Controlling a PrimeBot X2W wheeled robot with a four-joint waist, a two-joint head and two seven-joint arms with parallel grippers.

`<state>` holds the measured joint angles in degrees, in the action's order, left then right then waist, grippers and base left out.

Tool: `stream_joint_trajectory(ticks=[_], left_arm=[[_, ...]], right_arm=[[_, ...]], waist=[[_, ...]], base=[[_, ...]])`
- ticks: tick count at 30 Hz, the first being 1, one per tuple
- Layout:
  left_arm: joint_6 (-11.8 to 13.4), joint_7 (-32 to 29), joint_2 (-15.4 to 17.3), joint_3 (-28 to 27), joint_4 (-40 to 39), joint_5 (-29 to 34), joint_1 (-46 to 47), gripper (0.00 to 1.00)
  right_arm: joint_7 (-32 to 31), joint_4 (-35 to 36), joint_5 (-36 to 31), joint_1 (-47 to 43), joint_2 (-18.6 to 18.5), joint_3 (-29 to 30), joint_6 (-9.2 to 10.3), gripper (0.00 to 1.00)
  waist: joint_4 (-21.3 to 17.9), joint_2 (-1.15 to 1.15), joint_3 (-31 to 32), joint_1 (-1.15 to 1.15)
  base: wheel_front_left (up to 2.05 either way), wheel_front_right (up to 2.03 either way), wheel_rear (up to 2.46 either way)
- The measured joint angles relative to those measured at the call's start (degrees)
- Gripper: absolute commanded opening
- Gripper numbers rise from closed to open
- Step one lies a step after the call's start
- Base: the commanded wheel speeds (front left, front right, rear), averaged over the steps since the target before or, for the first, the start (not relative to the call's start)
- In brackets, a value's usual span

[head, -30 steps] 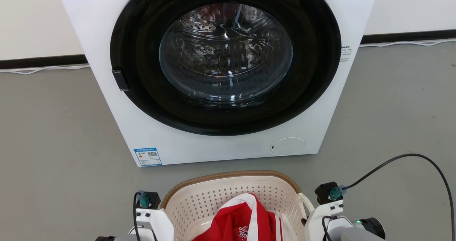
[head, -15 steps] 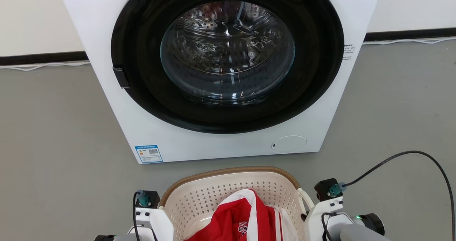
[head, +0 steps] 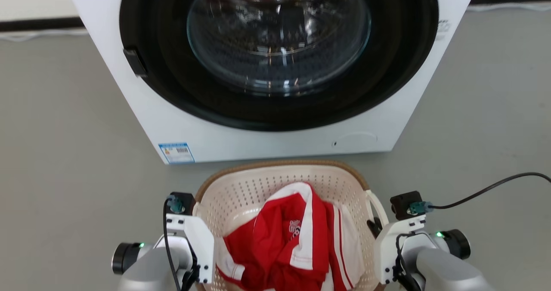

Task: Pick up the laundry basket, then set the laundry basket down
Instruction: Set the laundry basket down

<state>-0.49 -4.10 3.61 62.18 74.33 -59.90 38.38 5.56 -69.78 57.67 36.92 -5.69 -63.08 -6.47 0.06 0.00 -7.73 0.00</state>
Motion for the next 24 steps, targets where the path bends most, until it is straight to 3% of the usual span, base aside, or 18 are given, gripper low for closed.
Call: stream_joint_trajectory(ticks=[18,24], left_arm=[[4.24,8.50,-1.40,-0.10,-0.85,0.90,8.84,0.00],[6.08,12.35,-1.51,-0.36,-1.56,1.01,12.54,0.00]], right_arm=[[8.06,3.31,-0.12,8.22,-4.67,0.56,-0.01,0.00],[8.08,7.97,-4.01,11.63,-7.51,5.67,-0.01,0.00]], waist=[[0.98,0.00,-17.10,0.00],[1.65,0.00,-23.03,0.00]], base=[[0.00,0.00,0.00],[0.00,0.00,0.00]])
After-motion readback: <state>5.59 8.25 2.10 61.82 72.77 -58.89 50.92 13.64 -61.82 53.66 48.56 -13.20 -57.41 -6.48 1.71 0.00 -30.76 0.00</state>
